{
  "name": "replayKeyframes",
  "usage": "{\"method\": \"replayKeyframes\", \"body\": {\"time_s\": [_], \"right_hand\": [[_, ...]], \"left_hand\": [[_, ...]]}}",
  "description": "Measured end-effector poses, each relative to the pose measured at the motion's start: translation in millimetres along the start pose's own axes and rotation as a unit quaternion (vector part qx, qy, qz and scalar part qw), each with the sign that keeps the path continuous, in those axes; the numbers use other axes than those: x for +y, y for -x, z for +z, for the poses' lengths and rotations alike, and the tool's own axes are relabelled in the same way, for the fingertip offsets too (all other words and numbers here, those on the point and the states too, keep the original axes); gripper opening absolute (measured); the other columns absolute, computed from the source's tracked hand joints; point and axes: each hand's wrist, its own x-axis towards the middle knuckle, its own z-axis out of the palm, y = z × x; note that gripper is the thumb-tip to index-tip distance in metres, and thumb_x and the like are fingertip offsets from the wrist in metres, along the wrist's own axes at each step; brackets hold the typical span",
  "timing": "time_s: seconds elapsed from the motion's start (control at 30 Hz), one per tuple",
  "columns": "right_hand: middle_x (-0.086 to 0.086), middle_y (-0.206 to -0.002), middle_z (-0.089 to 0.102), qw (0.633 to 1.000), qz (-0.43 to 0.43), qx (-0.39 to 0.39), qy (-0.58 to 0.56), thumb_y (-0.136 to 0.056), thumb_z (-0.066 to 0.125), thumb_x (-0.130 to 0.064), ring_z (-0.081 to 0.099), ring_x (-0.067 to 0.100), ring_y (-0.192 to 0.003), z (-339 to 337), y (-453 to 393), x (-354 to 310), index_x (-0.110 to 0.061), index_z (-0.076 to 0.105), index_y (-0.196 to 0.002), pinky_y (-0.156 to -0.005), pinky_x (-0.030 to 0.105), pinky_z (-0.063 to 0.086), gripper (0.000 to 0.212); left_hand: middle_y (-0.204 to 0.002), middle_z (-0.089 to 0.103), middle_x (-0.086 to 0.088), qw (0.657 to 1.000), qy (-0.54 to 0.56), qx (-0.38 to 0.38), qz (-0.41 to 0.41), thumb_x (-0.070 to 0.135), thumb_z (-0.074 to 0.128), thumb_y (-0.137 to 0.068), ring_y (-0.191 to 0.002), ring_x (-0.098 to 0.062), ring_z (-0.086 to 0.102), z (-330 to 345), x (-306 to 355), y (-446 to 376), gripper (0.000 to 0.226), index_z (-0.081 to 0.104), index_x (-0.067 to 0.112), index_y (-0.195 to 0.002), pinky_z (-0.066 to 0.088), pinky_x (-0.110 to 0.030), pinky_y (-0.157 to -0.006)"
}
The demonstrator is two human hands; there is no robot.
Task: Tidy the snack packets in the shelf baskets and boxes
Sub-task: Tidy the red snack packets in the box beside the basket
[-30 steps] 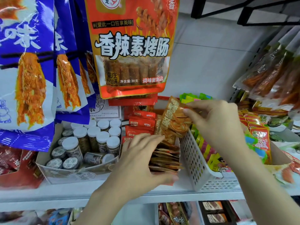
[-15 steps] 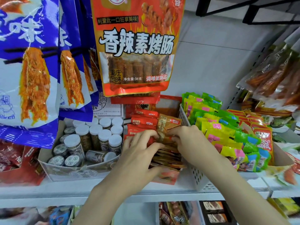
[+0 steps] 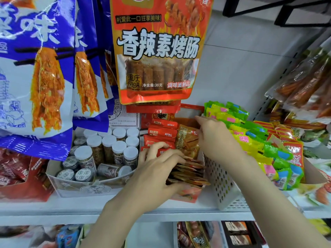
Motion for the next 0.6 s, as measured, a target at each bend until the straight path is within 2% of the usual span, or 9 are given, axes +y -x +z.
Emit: {"method": "replayKeyframes", "body": {"time_s": [0.07,0.13,0.23,0.37,0.47,0.6], "right_hand": [[0.015,-0.146,0.044,0.998,0.012,-0.059,0.025,-0.091,0.053,-0.006,0.041,0.029,-0.136,14,-3,1,-0.001,0.035,-0.146,-0.107,0.032,0.035,0.058],[0.016,-0.146,0.043,0.995,0.026,-0.082,0.052,-0.091,0.054,-0.009,0.042,0.030,-0.135,26,-3,4,-0.002,0.030,-0.149,-0.106,0.033,0.037,0.062],[0.014,-0.122,0.060,0.997,0.041,0.010,0.061,-0.087,0.060,-0.011,0.057,0.033,-0.113,31,-3,5,-0.009,0.058,-0.126,-0.087,0.038,0.049,0.040],[0.009,-0.103,0.066,0.993,0.044,0.081,0.078,-0.084,0.066,-0.012,0.065,0.034,-0.094,31,1,1,-0.017,0.068,-0.105,-0.070,0.035,0.051,0.022],[0.007,-0.105,0.067,0.994,0.025,0.087,0.063,-0.086,0.065,-0.013,0.065,0.035,-0.095,34,5,3,-0.016,0.071,-0.102,-0.074,0.038,0.055,0.017],[0.011,-0.102,0.071,0.995,0.012,0.100,-0.002,-0.091,0.061,-0.018,0.065,0.035,-0.095,22,7,5,-0.013,0.070,-0.105,-0.078,0.041,0.053,0.017]], "left_hand": [[-0.139,0.037,0.034,1.000,0.004,0.002,0.006,0.072,0.046,-0.081,-0.140,-0.002,0.009,0,-3,3,0.059,0.050,0.039,-0.129,0.007,-0.031,-0.112],[-0.139,0.036,0.034,1.000,0.010,0.007,0.009,0.067,0.053,-0.084,-0.140,0.000,0.008,0,-5,4,0.053,0.050,0.040,-0.130,0.003,-0.027,-0.110],[-0.139,0.039,0.033,1.000,0.006,0.016,0.011,0.063,0.058,-0.084,-0.140,-0.001,0.010,1,-6,4,0.051,0.052,0.039,-0.129,0.002,-0.024,-0.109],[-0.140,0.040,0.031,1.000,0.001,0.018,0.004,0.062,0.057,-0.085,-0.141,-0.002,0.010,0,-3,5,0.051,0.053,0.037,-0.130,0.004,-0.028,-0.111],[-0.142,0.039,0.031,1.000,0.003,0.018,0.000,0.061,0.057,-0.086,-0.140,-0.001,0.007,0,-1,5,0.051,0.053,0.037,-0.131,0.006,-0.030,-0.112],[-0.146,0.035,0.030,1.000,-0.003,0.007,-0.003,0.062,0.054,-0.087,-0.141,-0.001,0.004,0,-1,5,0.053,0.050,0.037,-0.134,0.006,-0.030,-0.113]]}}
